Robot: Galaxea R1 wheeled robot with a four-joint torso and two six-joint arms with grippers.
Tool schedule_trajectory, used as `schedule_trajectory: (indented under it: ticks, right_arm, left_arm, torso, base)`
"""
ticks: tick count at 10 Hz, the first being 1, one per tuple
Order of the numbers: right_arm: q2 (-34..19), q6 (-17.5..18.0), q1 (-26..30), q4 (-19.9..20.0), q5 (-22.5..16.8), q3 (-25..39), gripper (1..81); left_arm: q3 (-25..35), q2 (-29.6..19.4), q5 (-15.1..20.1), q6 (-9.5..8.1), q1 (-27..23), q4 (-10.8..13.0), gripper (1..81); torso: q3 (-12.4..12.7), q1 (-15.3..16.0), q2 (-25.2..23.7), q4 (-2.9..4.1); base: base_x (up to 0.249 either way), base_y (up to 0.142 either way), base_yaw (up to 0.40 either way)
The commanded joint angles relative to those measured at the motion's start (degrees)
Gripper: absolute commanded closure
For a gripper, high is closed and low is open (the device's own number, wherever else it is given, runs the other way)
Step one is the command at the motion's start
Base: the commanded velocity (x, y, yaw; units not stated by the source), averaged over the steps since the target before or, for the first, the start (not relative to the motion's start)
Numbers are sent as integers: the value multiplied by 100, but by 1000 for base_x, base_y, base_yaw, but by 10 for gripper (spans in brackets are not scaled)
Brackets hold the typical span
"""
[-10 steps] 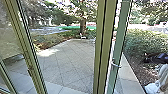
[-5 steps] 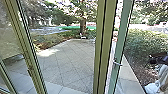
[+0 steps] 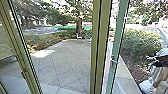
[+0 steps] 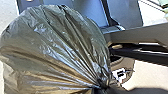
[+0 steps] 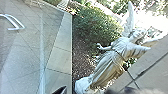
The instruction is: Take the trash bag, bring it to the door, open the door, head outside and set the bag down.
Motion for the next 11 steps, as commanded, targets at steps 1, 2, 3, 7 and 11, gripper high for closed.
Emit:
schedule_trajectory:
  ticks: [1,2,3,7,11]
  right_arm:
    - [-34,8,741,-283,-186,-111,10]
    - [-25,17,679,-310,-141,-226,10]
    - [28,35,662,-363,-80,-410,10]
    - [431,87,766,-1021,543,-1604,10]
    - [836,35,767,-1294,1141,-2721,10]
  left_arm:
    - [29,32,409,12,-149,-69,811]
    - [29,33,409,12,-149,-69,811]
    - [29,33,409,12,-140,-69,811]
    - [29,42,409,3,-132,-69,811]
    - [29,59,409,3,-140,-69,811]
  torso:
    - [0,0,0,13]
    - [0,0,0,-46]
    - [0,0,0,-48]
    - [2,2,0,-41]
    - [2,-5,0,-166]
  base:
    - [0,0,0]
    - [0,0,0]
    - [0,0,0]
    - [0,0,0]
    - [0,0,0]
